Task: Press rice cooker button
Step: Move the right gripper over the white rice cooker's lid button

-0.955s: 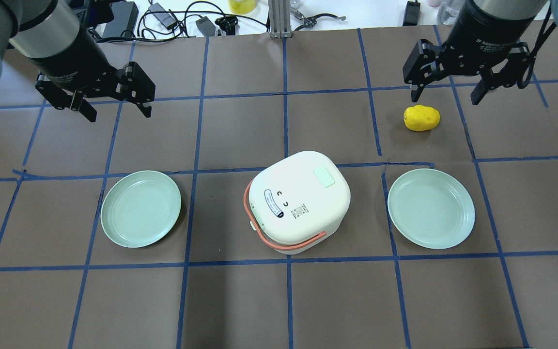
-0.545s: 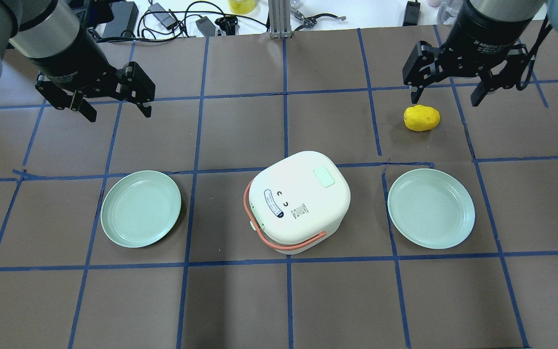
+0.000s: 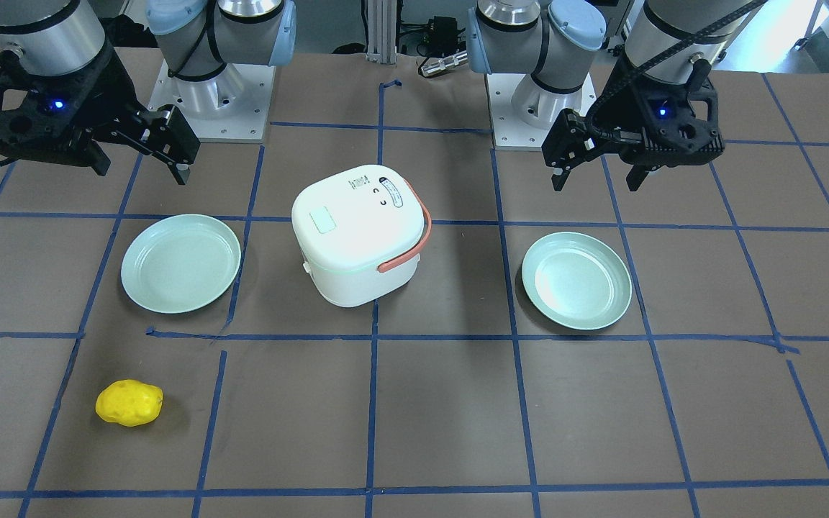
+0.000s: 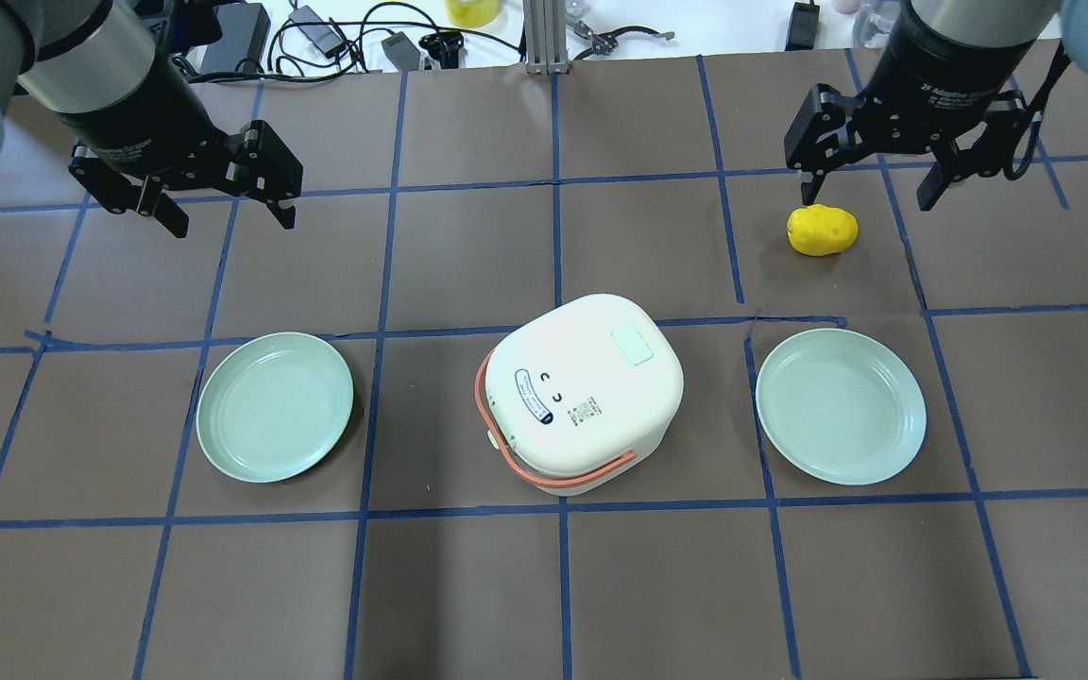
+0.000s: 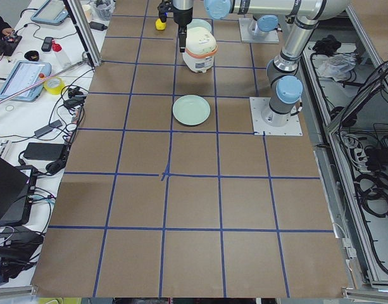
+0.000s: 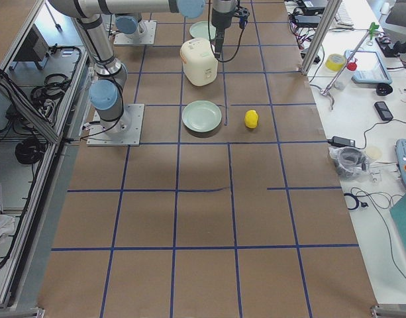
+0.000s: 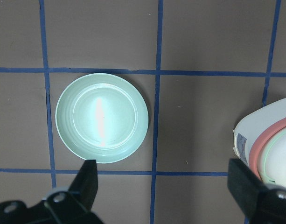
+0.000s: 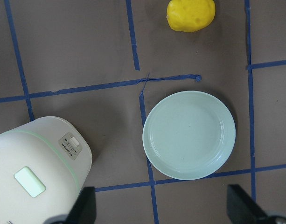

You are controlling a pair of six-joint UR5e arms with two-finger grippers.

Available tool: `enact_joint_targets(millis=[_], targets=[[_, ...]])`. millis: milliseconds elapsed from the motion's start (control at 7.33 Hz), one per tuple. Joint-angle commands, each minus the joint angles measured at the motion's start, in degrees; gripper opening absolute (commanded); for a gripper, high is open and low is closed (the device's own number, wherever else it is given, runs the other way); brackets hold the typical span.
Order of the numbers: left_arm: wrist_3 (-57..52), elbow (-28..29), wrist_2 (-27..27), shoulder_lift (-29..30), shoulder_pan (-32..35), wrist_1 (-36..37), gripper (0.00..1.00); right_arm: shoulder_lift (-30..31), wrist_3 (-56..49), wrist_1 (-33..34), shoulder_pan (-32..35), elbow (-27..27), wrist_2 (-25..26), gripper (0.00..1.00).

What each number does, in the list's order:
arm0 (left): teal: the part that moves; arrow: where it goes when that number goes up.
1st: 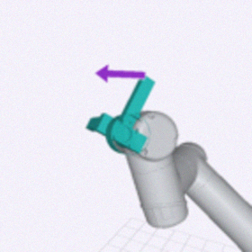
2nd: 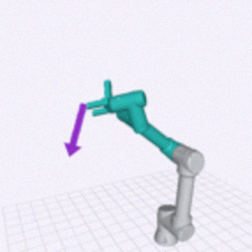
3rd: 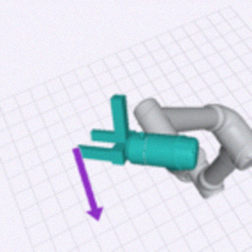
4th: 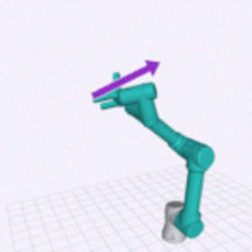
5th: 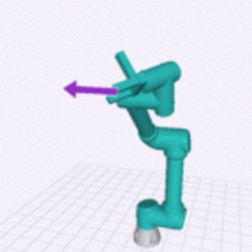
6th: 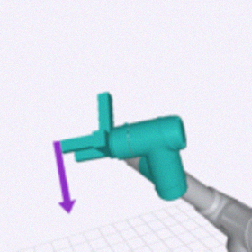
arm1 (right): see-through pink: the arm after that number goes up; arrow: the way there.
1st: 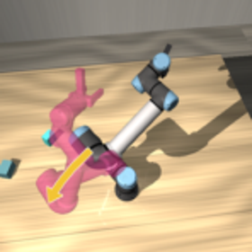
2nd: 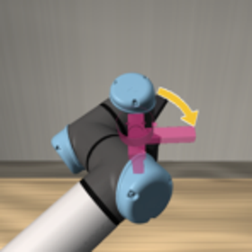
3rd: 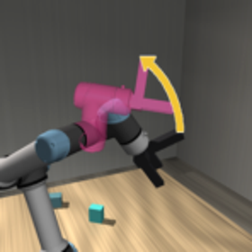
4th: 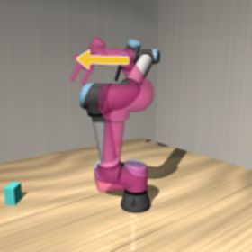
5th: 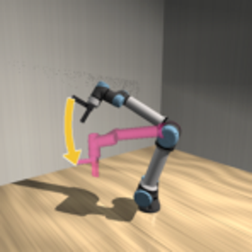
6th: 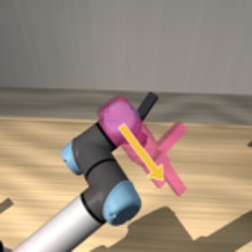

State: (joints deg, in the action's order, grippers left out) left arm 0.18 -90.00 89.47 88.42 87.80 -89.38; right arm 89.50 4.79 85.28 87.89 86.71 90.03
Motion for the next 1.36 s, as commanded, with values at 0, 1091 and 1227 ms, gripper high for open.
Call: enact_joint_targets(millis=[0,1091,1227], targets=[[0.1,0.0,0.0,0.0,0.0,0.0,1.0,-0.2,-0.2,0.7,0.1,0.1,-0.7,0.67],[0.0,0.0,0.0,0.0,0.0,0.0,1.0,-4.5,0.3,0.8,10.9,0.3,-4.4,0.0],[0.1,0.0,0.0,0.0,0.0,0.0,1.0,-5.9,0.4,1.1,12.8,0.7,-4.8,0.0]])
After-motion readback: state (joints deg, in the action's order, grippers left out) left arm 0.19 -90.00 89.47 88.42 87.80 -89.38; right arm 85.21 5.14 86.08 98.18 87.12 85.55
